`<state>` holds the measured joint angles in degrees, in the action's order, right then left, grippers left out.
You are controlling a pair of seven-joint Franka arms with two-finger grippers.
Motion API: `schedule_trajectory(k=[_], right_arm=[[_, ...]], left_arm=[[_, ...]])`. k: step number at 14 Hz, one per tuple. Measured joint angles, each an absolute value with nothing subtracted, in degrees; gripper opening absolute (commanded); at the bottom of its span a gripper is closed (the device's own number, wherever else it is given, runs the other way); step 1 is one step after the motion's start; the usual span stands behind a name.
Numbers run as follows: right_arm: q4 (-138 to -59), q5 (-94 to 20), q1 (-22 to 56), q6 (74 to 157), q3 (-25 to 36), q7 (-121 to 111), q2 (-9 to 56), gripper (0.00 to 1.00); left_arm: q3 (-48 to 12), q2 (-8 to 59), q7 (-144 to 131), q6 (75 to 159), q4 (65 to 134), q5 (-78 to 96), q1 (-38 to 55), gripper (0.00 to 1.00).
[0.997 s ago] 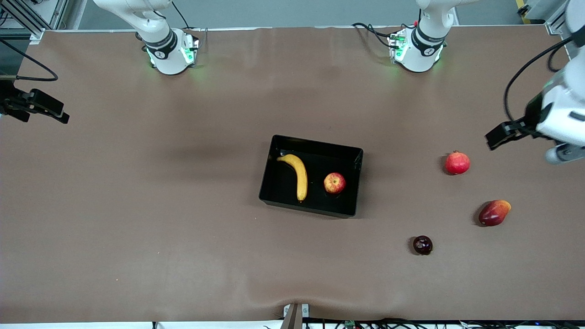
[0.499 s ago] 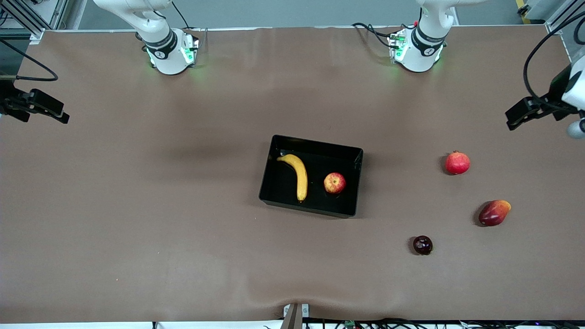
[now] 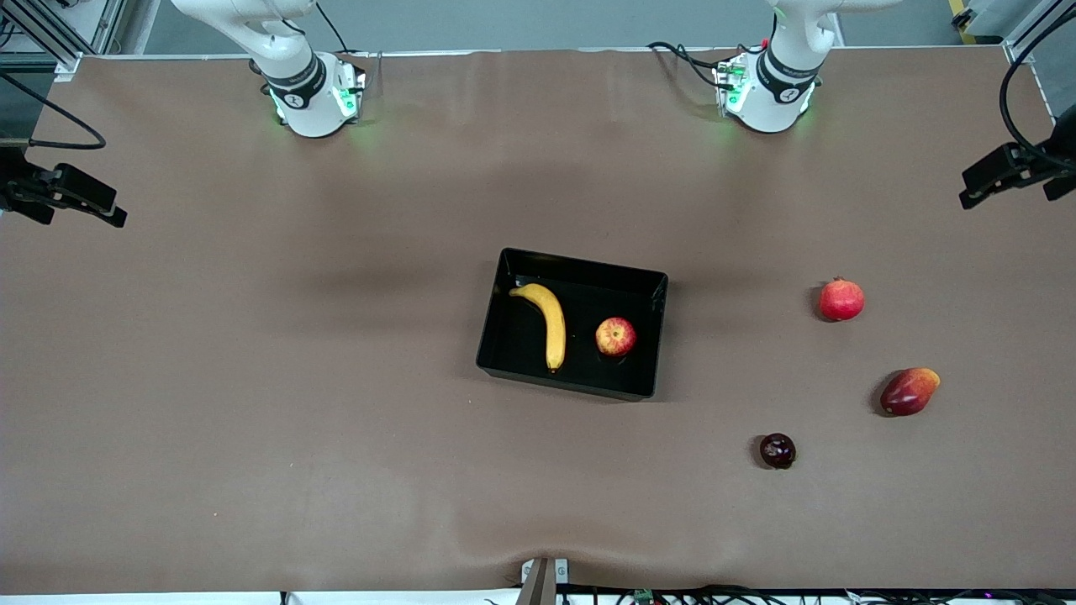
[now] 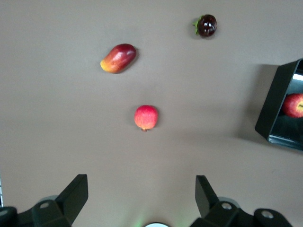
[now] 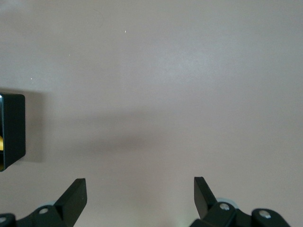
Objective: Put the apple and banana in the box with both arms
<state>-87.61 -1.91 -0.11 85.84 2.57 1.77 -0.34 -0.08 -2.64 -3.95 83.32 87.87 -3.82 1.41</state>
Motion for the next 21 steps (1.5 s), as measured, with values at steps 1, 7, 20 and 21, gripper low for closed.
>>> schedule_trajectory(k=[1,7,20,21], right_arm=[[-87.6,-1.9,-0.1,85.8,2.6,1.8,-0.3,1.0],[-87.6,-1.9,-0.1,85.8,2.6,1.8,-0.3,1.0],[-87.6,-1.9,-0.1,85.8,2.5,1.8,-0.3,1.0],[-87.6,-1.9,-0.1,85.8,2.5,1.8,-0.3,1.0]], left_arm=[[-0.1,-3.6,-3.9,83.3,89.0,-3.8,1.9,1.0],[-2.9,-7.0,-4.0,83.3,92.4,-2.7,2.5,1.0],[-2.9,-7.2,-4.5,83.1,91.6,-1.2,1.9,1.0],[-2.9,-7.2,-4.6,83.0,91.6,-1.2,1.9,1.0]])
